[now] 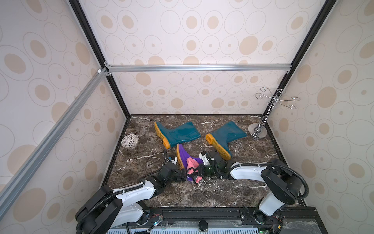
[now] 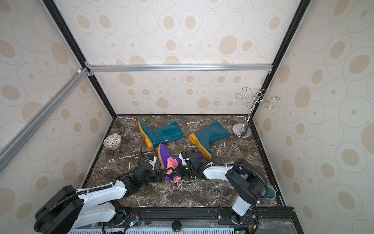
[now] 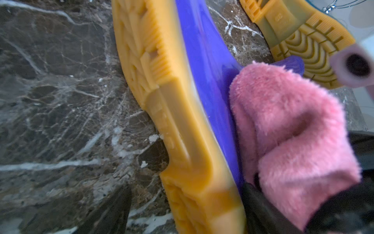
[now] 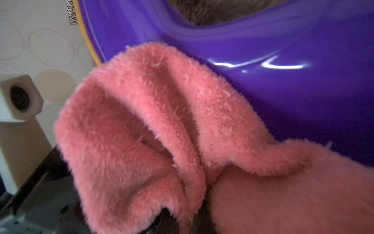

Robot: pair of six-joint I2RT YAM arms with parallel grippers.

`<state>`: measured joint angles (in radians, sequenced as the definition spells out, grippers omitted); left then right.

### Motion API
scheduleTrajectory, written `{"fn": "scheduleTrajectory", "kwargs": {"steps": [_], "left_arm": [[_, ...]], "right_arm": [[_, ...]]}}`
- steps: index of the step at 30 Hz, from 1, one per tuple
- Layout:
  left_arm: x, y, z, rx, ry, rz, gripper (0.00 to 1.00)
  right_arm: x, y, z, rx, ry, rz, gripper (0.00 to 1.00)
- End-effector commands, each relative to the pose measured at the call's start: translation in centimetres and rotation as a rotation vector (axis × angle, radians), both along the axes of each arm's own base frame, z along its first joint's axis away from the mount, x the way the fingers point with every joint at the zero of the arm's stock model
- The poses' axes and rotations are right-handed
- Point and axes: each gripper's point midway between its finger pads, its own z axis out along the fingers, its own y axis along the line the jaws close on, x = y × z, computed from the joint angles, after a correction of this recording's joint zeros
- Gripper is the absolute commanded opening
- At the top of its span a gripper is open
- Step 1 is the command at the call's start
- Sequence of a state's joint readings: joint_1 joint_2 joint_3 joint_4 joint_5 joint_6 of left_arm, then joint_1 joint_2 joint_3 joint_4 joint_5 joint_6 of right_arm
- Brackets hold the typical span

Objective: Wipe the rubber boots with a cloth
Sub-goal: Wipe the dirt off the rubber boot.

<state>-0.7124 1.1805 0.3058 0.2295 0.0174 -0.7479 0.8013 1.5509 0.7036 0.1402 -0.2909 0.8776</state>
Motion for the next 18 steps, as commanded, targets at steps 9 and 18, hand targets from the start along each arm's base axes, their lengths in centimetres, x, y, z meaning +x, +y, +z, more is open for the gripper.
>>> {"fn": "scheduleTrajectory", "kwargs": {"steps": [9, 18], "left_arm": [[-0.6, 1.5, -1.3, 0.079, 0.036, 0.014, 0.85], [-0.6, 1.2, -1.5, 0.073, 0.041, 0.003, 0.86]], "right_arm": [[0.9, -15.0, -1.9, -0.364, 0.102, -0.209, 0.00], [-2.0, -6.2, 0.4, -0.239, 0.010, 0.053, 0.00]]}}
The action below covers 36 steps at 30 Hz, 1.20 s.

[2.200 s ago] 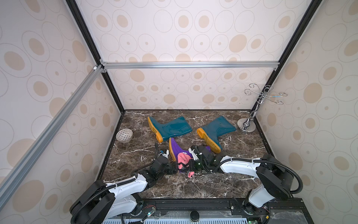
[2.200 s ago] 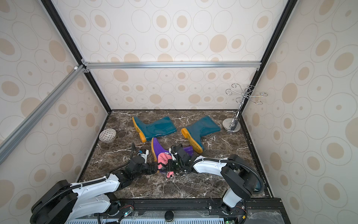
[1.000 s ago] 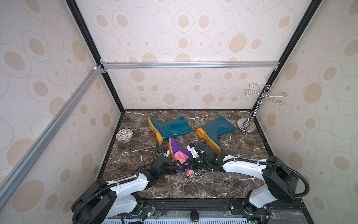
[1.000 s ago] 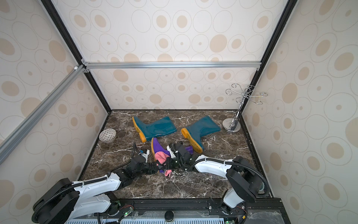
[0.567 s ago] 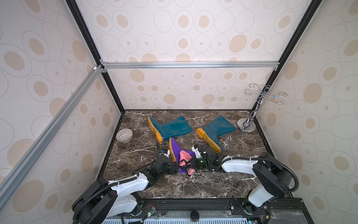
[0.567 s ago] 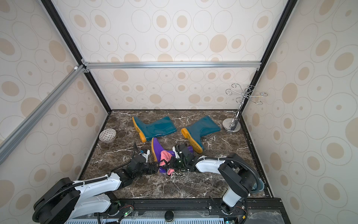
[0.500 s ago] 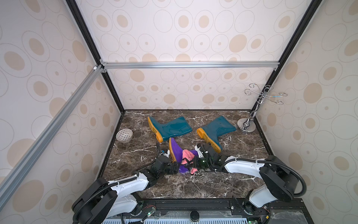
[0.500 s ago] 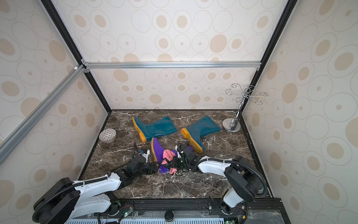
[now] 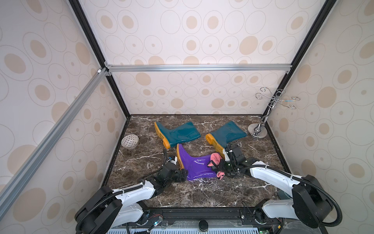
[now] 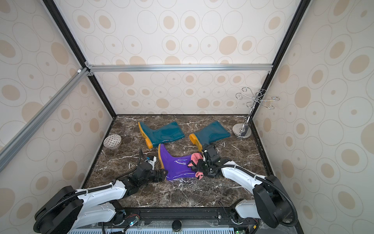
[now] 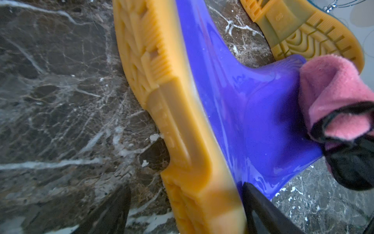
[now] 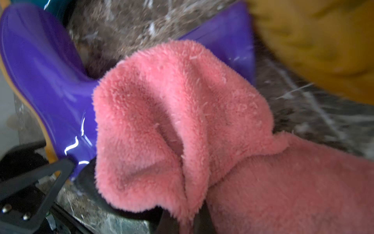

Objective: Wipe the rubber boots with a cloth
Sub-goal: Wipe the dirt off the rubber boot.

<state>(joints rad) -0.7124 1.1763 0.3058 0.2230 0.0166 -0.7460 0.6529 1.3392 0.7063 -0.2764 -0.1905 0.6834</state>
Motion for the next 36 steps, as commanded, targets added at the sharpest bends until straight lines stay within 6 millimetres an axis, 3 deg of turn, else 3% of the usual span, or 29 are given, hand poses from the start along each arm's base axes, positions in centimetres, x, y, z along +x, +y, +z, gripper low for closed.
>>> {"fn": "scheduleTrajectory", "kwargs": {"steps": [1, 5, 7, 10, 12, 14, 18, 21, 26, 30, 33, 36], "left_arm": [[-0.5, 1.1, -1.4, 0.065, 0.037, 0.008, 0.86], [-0.5, 0.8, -1.4, 0.054, 0.043, 0.003, 0.86], [-0.5, 0.7, -1.4, 0.050, 0.045, 0.000, 0.86], [-0.3, 0.7, -1.1, 0.057, 0.040, -0.001, 0.86], [-0.2, 0.7, -0.9, 0.059, 0.034, -0.003, 0.86], [-0.3, 0.7, -0.9, 0.056, 0.033, -0.001, 0.86], [-0.6, 0.8, -1.4, 0.055, 0.047, -0.001, 0.86], [-0.6, 0.8, -1.4, 0.053, 0.046, -0.001, 0.86], [-0.5, 0.6, -1.3, 0.053, 0.045, -0.006, 0.86], [-0.5, 0.6, -1.4, 0.058, 0.045, -0.007, 0.86], [-0.4, 0.7, -1.4, 0.064, 0.041, -0.007, 0.86], [-0.3, 0.6, -1.2, 0.065, 0.038, -0.012, 0.86]], "right_arm": [[-2.8, 4.5, -0.5, 0.020, 0.040, 0.147, 0.00], [-4.4, 10.1, -0.9, 0.085, 0.064, 0.296, 0.00], [-4.7, 12.5, 0.3, 0.129, 0.050, 0.350, 0.00], [-4.2, 14.0, 2.7, 0.175, -0.004, 0.367, 0.00], [-3.6, 13.7, 3.3, 0.159, -0.042, 0.345, 0.00], [-2.9, 12.5, 2.5, 0.107, -0.061, 0.291, 0.00], [-1.7, 9.1, -2.1, 0.021, 0.016, 0.187, 0.00], [-0.8, 5.9, -4.1, -0.012, 0.066, 0.111, 0.00], [0.4, -1.5, -3.4, -0.226, -0.059, -0.092, 0.00], [0.1, -7.5, -2.1, -0.425, -0.041, -0.224, 0.00], [0.1, -7.3, -1.4, -0.357, -0.023, -0.180, 0.00], [-0.4, -3.2, -0.5, -0.178, -0.005, -0.044, 0.00]]}}
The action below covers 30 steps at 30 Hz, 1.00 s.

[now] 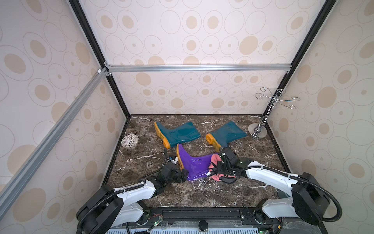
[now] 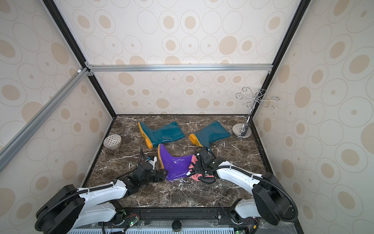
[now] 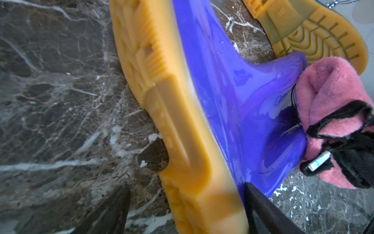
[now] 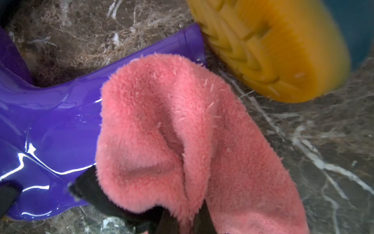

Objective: Wipe the rubber boots with a cloth
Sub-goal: Wipe the dirt off the rubber boot.

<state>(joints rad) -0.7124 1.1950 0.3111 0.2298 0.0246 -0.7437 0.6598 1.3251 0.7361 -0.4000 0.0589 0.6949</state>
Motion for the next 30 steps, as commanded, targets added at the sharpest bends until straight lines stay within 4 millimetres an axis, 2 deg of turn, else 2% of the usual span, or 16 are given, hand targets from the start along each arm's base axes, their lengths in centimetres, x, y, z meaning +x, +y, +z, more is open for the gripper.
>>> {"fn": "scheduleTrajectory", "kwargs": {"steps": [1, 4, 9, 12, 14, 16, 18, 21, 23, 25, 28, 30], "left_arm": [[-0.3, 0.8, -0.9, 0.064, 0.030, -0.004, 0.86], [-0.3, 0.7, -1.0, 0.062, 0.031, -0.002, 0.86], [-0.4, 0.8, -1.1, 0.048, 0.032, 0.002, 0.86], [-0.5, 0.8, -1.1, 0.047, 0.033, 0.003, 0.86], [-0.4, 0.8, -0.9, 0.046, 0.031, 0.001, 0.86], [-0.4, 0.8, -0.8, 0.048, 0.029, 0.001, 0.86], [-0.4, 0.8, -0.8, 0.047, 0.029, 0.000, 0.86], [-0.5, 0.9, -0.9, 0.042, 0.031, 0.005, 0.86], [-0.6, 0.9, -1.0, 0.038, 0.031, 0.006, 0.87], [-0.7, 0.9, -1.1, 0.039, 0.034, 0.007, 0.87], [-0.6, 1.0, -1.1, 0.036, 0.032, 0.009, 0.87], [-0.7, 0.9, -1.2, 0.036, 0.033, 0.008, 0.87]], "right_arm": [[-1.9, 2.7, 0.1, 0.111, 0.076, 0.125, 0.00], [-3.0, 7.6, 0.7, 0.231, 0.073, 0.274, 0.00], [-5.1, 15.0, 2.0, 0.332, 0.075, 0.463, 0.00], [-5.4, 17.9, 3.5, 0.456, 0.076, 0.498, 0.00], [-4.9, 18.6, 4.6, 0.488, 0.057, 0.495, 0.00], [-3.5, 17.8, 4.8, 0.440, -0.004, 0.438, 0.00], [-1.7, 15.3, 3.6, 0.317, -0.047, 0.323, 0.00], [-0.3, 12.1, 0.0, 0.228, 0.005, 0.217, 0.00], [-0.4, 10.5, -2.7, 0.218, 0.079, 0.182, 0.00], [-0.6, 8.4, -4.5, 0.168, 0.119, 0.142, 0.00], [-0.4, 4.6, -4.4, 0.053, 0.068, 0.051, 0.00], [-0.3, 1.5, -3.4, -0.033, 0.007, -0.023, 0.00]]}}
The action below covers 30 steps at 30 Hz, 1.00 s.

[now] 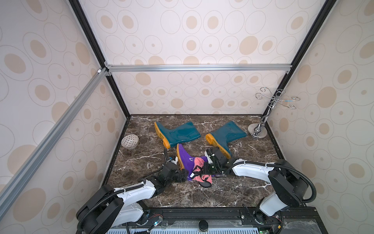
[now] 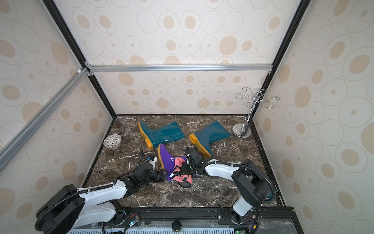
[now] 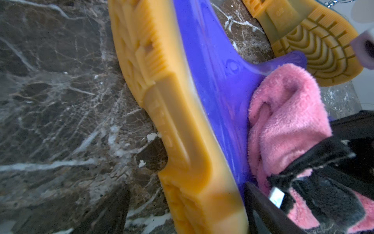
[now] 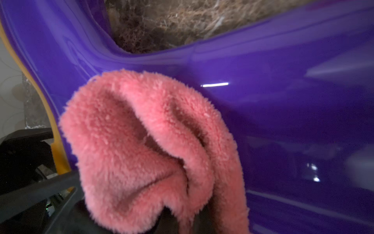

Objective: Wipe the rubber boots with a cloth
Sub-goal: Wipe the dirt off the rubber boot.

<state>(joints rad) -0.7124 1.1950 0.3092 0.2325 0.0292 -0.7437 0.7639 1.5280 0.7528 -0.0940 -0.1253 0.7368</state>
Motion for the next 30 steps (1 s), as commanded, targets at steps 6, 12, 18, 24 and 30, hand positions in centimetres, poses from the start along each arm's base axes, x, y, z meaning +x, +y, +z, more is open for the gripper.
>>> {"fn": "scheduleTrajectory", "kwargs": {"steps": [6, 12, 18, 24, 30], "left_arm": [[-0.6, 0.9, -1.2, 0.045, 0.028, 0.005, 0.87], [-0.4, 1.0, -1.0, 0.054, 0.022, 0.004, 0.87], [-0.6, 1.1, -1.4, 0.039, 0.027, 0.014, 0.87], [-0.3, 0.7, -1.2, 0.042, 0.032, 0.006, 0.87], [-0.3, 0.8, -0.8, 0.050, 0.028, 0.005, 0.87]], "right_arm": [[-0.6, -14.0, 1.8, -0.432, -0.073, -0.271, 0.00], [-2.6, -5.0, 2.7, -0.063, -0.039, 0.088, 0.00], [-4.3, 3.4, 4.0, 0.160, -0.031, 0.276, 0.00], [-5.3, 10.3, 3.2, 0.286, 0.065, 0.351, 0.00], [-2.3, 6.7, 1.4, 0.142, -0.026, 0.121, 0.00]]}}
